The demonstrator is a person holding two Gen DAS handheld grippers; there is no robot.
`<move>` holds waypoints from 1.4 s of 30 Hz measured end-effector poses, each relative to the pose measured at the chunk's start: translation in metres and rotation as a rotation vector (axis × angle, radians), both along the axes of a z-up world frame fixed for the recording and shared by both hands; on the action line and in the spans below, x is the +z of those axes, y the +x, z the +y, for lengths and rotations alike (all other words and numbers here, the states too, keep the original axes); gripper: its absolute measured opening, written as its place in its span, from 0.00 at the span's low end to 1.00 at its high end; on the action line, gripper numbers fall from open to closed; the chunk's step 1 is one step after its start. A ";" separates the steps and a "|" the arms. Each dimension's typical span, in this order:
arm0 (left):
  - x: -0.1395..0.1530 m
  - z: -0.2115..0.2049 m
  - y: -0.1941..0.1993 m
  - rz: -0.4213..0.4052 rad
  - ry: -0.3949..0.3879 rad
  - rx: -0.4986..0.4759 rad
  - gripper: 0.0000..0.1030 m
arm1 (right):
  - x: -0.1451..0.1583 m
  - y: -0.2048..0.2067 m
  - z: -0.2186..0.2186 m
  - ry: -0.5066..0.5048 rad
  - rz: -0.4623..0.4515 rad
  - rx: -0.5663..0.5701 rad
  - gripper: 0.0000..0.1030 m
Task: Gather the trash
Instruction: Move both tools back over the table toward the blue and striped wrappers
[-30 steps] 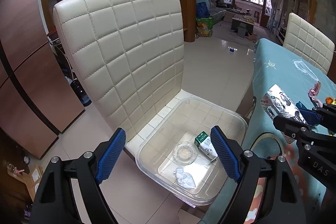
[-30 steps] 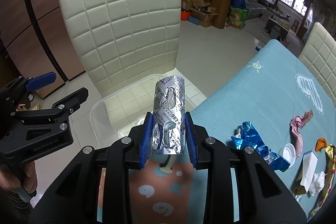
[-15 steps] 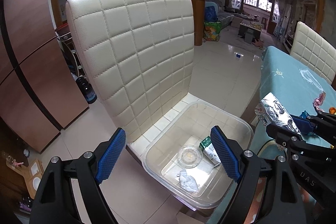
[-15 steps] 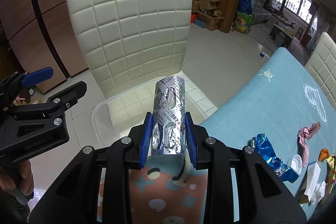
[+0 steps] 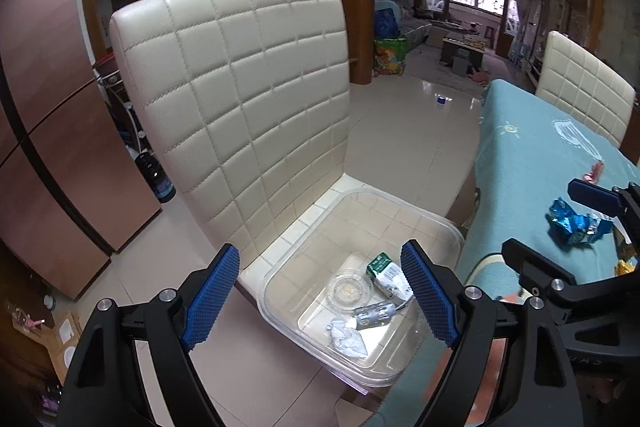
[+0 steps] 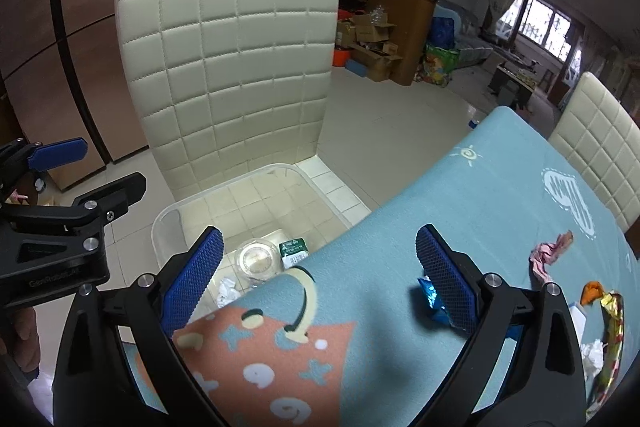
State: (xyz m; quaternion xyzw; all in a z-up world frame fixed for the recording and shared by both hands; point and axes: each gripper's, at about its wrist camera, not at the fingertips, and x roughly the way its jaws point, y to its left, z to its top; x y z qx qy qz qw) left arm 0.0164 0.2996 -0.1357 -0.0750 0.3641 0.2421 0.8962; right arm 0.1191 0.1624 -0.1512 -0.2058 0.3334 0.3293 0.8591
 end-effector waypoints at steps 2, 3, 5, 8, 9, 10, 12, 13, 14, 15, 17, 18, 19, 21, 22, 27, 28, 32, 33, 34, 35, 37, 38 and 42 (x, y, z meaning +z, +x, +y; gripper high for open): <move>0.006 -0.010 -0.001 -0.003 0.022 -0.021 0.79 | 0.005 -0.001 -0.009 0.006 -0.006 -0.013 0.93; 0.008 -0.014 -0.001 -0.006 0.027 -0.029 0.79 | 0.006 -0.003 -0.012 0.009 -0.009 -0.017 0.93; 0.013 -0.023 -0.003 -0.013 0.029 -0.045 0.79 | 0.010 -0.005 -0.022 0.013 -0.019 -0.033 0.93; 0.019 -0.039 -0.003 -0.016 0.040 -0.072 0.79 | 0.016 -0.010 -0.043 0.013 -0.044 -0.064 0.93; 0.020 -0.043 -0.003 -0.017 0.042 -0.078 0.79 | 0.018 -0.011 -0.049 0.012 -0.050 -0.073 0.93; 0.022 -0.050 -0.002 -0.019 0.043 -0.092 0.79 | 0.019 -0.013 -0.060 0.012 -0.058 -0.090 0.93; 0.025 -0.063 -0.001 -0.022 0.039 -0.118 0.79 | 0.020 -0.013 -0.075 0.009 -0.061 -0.116 0.93; 0.026 -0.072 0.001 -0.022 0.037 -0.138 0.79 | 0.021 -0.013 -0.088 0.010 -0.060 -0.139 0.93; 0.027 -0.080 0.002 -0.021 0.038 -0.155 0.79 | 0.021 -0.012 -0.098 0.013 -0.057 -0.156 0.93; 0.028 -0.090 0.004 -0.020 0.040 -0.174 0.79 | 0.022 -0.013 -0.107 0.015 -0.056 -0.169 0.93; 0.030 -0.107 0.008 -0.019 0.044 -0.203 0.79 | 0.023 -0.014 -0.132 0.021 -0.056 -0.210 0.93; 0.031 -0.119 0.011 -0.018 0.046 -0.227 0.79 | 0.023 -0.014 -0.143 0.023 -0.055 -0.223 0.93; 0.031 -0.128 0.014 -0.017 0.048 -0.244 0.79 | 0.023 -0.014 -0.157 0.025 -0.054 -0.246 0.93; 0.031 -0.150 0.021 -0.011 0.051 -0.282 0.79 | 0.023 -0.013 -0.177 0.028 -0.051 -0.281 0.93; 0.031 -0.159 0.024 -0.010 0.050 -0.296 0.79 | 0.023 -0.011 -0.191 0.032 -0.045 -0.306 0.93; 0.029 -0.209 0.041 0.011 0.046 -0.385 0.79 | 0.018 -0.005 -0.245 0.048 -0.027 -0.401 0.93; 0.028 -0.216 0.044 0.017 0.047 -0.394 0.79 | 0.017 -0.003 -0.253 0.050 -0.023 -0.416 0.93; 0.024 -0.231 0.058 0.037 0.033 -0.409 0.79 | 0.011 0.013 -0.302 0.088 0.018 -0.512 0.86; 0.022 -0.233 0.063 0.039 0.024 -0.404 0.79 | 0.009 0.018 -0.312 0.100 0.039 -0.531 0.84; 0.021 -0.232 0.066 0.041 0.018 -0.401 0.79 | 0.007 0.024 -0.322 0.115 0.065 -0.551 0.79; 0.019 -0.232 0.070 0.046 0.009 -0.397 0.79 | 0.003 0.031 -0.334 0.138 0.099 -0.572 0.74; 0.014 -0.233 0.077 0.058 -0.002 -0.390 0.79 | -0.005 0.043 -0.349 0.170 0.147 -0.601 0.69; 0.012 -0.233 0.080 0.066 -0.002 -0.384 0.79 | -0.008 0.046 -0.354 0.176 0.161 -0.611 0.64; 0.006 -0.231 0.095 0.087 -0.001 -0.365 0.79 | -0.018 0.058 -0.358 0.182 0.194 -0.624 0.56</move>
